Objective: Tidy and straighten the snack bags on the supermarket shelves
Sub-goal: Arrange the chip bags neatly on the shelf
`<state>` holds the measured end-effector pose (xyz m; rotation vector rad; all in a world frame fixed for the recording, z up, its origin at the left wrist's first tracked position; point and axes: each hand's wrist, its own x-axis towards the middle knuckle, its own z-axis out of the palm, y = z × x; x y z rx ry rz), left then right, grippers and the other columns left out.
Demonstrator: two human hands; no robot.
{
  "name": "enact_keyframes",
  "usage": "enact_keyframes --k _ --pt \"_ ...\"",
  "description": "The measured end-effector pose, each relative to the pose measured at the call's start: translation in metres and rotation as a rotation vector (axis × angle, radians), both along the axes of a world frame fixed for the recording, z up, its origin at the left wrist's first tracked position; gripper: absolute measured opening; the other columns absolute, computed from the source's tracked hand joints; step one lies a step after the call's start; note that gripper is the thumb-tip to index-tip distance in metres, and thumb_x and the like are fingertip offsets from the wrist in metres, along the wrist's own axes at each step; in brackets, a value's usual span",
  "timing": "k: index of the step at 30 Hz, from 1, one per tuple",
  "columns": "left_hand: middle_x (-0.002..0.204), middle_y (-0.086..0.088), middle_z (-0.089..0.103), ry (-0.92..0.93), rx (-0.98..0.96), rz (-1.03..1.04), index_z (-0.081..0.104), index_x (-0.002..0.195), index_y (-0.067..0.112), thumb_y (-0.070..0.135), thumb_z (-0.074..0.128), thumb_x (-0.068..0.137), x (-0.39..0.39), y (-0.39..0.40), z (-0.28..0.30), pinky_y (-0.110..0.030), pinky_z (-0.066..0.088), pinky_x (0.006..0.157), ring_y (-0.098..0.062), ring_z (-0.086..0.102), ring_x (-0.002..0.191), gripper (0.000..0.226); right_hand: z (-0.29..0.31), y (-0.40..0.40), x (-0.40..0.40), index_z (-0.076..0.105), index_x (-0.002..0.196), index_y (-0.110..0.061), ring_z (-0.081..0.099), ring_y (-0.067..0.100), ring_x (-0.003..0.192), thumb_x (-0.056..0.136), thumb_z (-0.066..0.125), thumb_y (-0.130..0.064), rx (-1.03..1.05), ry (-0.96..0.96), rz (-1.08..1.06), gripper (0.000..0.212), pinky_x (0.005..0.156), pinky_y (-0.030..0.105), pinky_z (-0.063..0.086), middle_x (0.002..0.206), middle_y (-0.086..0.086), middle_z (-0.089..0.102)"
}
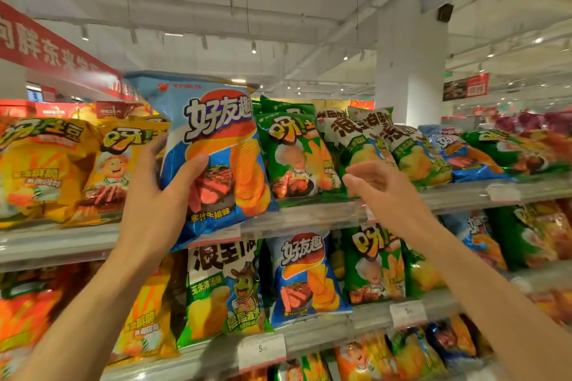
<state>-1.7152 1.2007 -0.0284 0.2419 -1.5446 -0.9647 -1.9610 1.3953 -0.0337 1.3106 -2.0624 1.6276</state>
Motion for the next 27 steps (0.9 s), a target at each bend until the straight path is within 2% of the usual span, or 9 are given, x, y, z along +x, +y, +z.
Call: enact_keyframes --k 3,6,9,13,18,20,22,24,27 --pt "0.127 0.008 0.070 -0.007 -0.012 -0.085 0.052 0.141 0.030 0.038 0.067 0.092 -0.008 0.017 -0.008 -0.037 0.057 0.090 -0.011 0.070 0.111 0.052 -0.021 0.028 -0.004 0.069 0.108 -0.025 0.075 0.011 0.086 0.095 0.069 -0.033 -0.053 -0.141 0.033 0.015 0.084 0.038 0.062 0.099 -0.005 0.077" --pt "0.126 0.012 0.070 -0.033 -0.001 -0.171 0.053 0.140 0.028 0.040 0.067 0.087 -0.023 0.038 -0.021 -0.024 0.056 0.084 -0.006 0.069 0.110 0.056 -0.041 0.053 -0.010 0.069 0.108 -0.020 0.075 0.016 0.084 0.096 0.067 -0.026 -0.085 -0.248 0.057 0.013 0.080 0.040 0.062 0.095 0.001 0.079" --pt "0.120 0.016 0.072 -0.050 0.050 -0.236 0.055 0.136 0.030 0.039 0.066 0.083 -0.043 0.061 -0.035 -0.018 0.057 0.075 -0.003 0.070 0.105 0.055 -0.059 0.076 -0.022 0.069 0.111 -0.016 0.076 0.020 0.084 0.096 0.066 -0.023 -0.110 -0.324 0.080 0.017 0.076 0.032 0.061 0.091 0.003 0.079" --pt "0.120 0.011 0.073 -0.060 0.131 -0.275 0.058 0.134 0.032 0.040 0.067 0.082 -0.075 0.093 -0.053 -0.033 0.055 0.083 -0.011 0.072 0.105 0.053 -0.073 0.108 -0.054 0.070 0.109 -0.014 0.075 0.019 0.080 0.097 0.065 -0.020 -0.126 -0.367 0.065 0.014 0.070 0.027 0.061 0.089 0.004 0.079" --pt "0.118 0.007 0.075 -0.055 0.220 -0.272 0.059 0.133 0.032 0.033 0.066 0.088 -0.134 0.145 -0.068 -0.037 0.055 0.083 -0.016 0.074 0.103 0.045 -0.083 0.159 -0.116 0.071 0.110 -0.015 0.075 0.025 0.084 0.097 0.064 -0.022 -0.127 -0.364 0.083 0.016 0.078 0.038 0.062 0.091 0.005 0.079" --pt "0.115 0.004 0.076 -0.051 0.229 -0.259 0.061 0.128 0.032 0.035 0.068 0.085 -0.163 0.168 -0.073 -0.040 0.055 0.083 -0.020 0.074 0.101 0.044 -0.085 0.181 -0.146 0.070 0.109 -0.013 0.075 0.024 0.083 0.098 0.063 -0.021 -0.127 -0.366 0.100 0.015 0.072 0.033 0.062 0.089 0.006 0.078" --pt "0.111 0.004 0.077 -0.034 0.248 -0.240 0.063 0.122 0.032 0.036 0.069 0.081 -0.194 0.191 -0.078 -0.039 0.055 0.082 -0.021 0.075 0.099 0.042 -0.087 0.202 -0.178 0.071 0.107 -0.013 0.075 0.023 0.081 0.099 0.062 -0.019 -0.119 -0.364 0.115 0.014 0.072 0.031 0.062 0.088 0.006 0.078" --pt "0.111 0.010 0.076 -0.039 0.251 -0.219 0.063 0.122 0.033 0.038 0.069 0.078 -0.224 0.214 -0.079 -0.035 0.054 0.083 -0.014 0.074 0.100 0.045 -0.090 0.223 -0.209 0.072 0.107 -0.015 0.075 0.023 0.082 0.098 0.064 -0.020 -0.111 -0.365 0.112 0.013 0.078 0.039 0.063 0.089 0.005 0.079" --pt "0.109 0.016 0.076 -0.065 0.220 -0.208 0.061 0.124 0.036 0.040 0.068 0.076 -0.265 0.241 -0.074 -0.029 0.057 0.081 -0.007 0.073 0.098 0.049 -0.091 0.245 -0.246 0.071 0.108 -0.014 0.075 0.023 0.080 0.098 0.064 -0.019 -0.102 -0.377 0.132 0.013 0.073 0.031 0.063 0.089 0.005 0.079"
